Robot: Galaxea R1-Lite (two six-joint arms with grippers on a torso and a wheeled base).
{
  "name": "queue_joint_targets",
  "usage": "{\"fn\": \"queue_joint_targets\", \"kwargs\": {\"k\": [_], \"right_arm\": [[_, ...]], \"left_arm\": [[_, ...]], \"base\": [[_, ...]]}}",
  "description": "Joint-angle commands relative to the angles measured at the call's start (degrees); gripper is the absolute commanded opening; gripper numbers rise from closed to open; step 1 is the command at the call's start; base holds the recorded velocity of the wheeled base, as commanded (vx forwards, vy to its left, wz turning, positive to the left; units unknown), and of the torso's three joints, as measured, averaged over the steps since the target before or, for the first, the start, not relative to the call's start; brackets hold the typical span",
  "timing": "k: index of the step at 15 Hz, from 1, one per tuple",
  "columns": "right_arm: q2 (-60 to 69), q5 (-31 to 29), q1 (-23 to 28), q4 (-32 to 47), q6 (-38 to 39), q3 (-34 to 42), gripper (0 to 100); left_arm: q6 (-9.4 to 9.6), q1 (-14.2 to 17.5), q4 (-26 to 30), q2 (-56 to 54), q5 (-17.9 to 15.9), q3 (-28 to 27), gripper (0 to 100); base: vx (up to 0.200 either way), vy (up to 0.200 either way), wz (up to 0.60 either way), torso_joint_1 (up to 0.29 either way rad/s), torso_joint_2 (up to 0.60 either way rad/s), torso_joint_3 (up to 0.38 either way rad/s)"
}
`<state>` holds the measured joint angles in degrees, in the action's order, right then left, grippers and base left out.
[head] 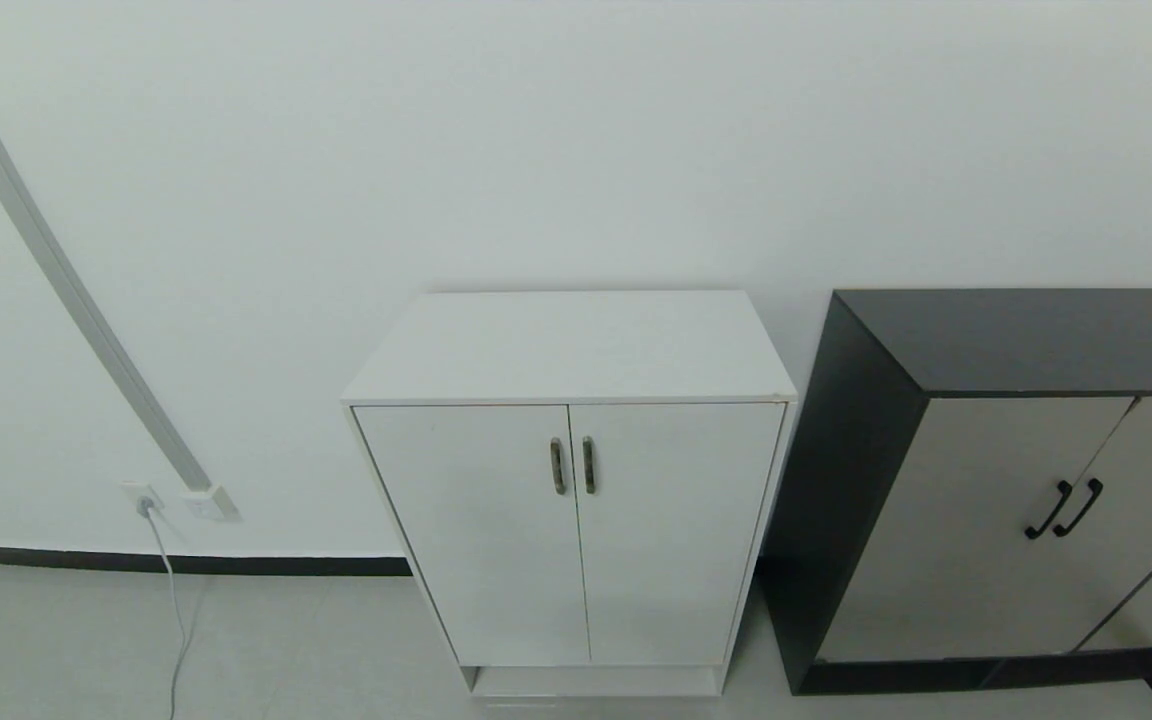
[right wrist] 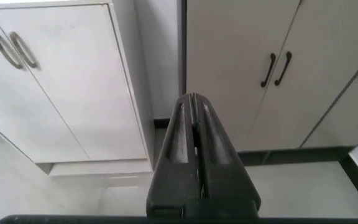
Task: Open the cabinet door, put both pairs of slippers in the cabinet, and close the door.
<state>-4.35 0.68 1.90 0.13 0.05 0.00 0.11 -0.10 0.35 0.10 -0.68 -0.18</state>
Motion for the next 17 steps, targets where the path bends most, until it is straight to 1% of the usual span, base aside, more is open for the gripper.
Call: {"fn": "queue_joint_targets", "kwargs": {"k": [1, 3, 4, 7, 9, 10, 11, 17], "right_arm": [[2.07, 0.11, -3.13, -0.05, 0.04, 0.00, 0], [4.26, 0.11, -2.08, -0.05, -0.05, 0.00, 0], [4.26, -1.03, -1.99, 0.04, -0.31, -0.09, 0], [4.26, -5.17, -1.99, -0.31, 4.61, 0.00, 0], [4.26, -5.43, -1.99, -0.57, 4.96, 0.00, 0], [4.26, -5.43, -1.99, -0.57, 4.87, 0.00, 0], [4.26, -5.34, -1.99, -0.57, 4.70, 0.00, 0], [4.35, -5.25, -1.99, -0.49, 4.43, 0.00, 0]], "left_arm": [[-0.02, 0.01, 0.00, 0.08, -0.02, 0.01, 0], [-0.02, 0.01, 0.00, 0.08, -0.02, 0.01, 0], [-0.02, 0.01, 0.00, 0.08, -0.02, 0.01, 0], [0.07, 0.01, 0.00, 0.08, -0.11, 0.01, 0], [0.07, 0.01, 0.00, 0.08, -0.11, 0.01, 0], [0.42, 0.01, 0.00, 0.08, -0.20, 0.01, 0], [0.15, 0.01, 0.00, 0.08, -0.11, 0.01, 0], [0.15, 0.01, 0.00, 0.08, -0.20, 0.01, 0]], "base": [[0.000, 0.000, 0.00, 0.000, 0.00, 0.000], [0.000, 0.000, 0.00, 0.000, 0.00, 0.000], [0.000, 0.000, 0.00, 0.000, 0.00, 0.000], [0.000, 0.000, 0.00, 0.000, 0.00, 0.000], [0.000, 0.000, 0.00, 0.000, 0.00, 0.000], [0.000, 0.000, 0.00, 0.000, 0.00, 0.000], [0.000, 0.000, 0.00, 0.000, 0.00, 0.000], [0.000, 0.000, 0.00, 0.000, 0.00, 0.000]]}}
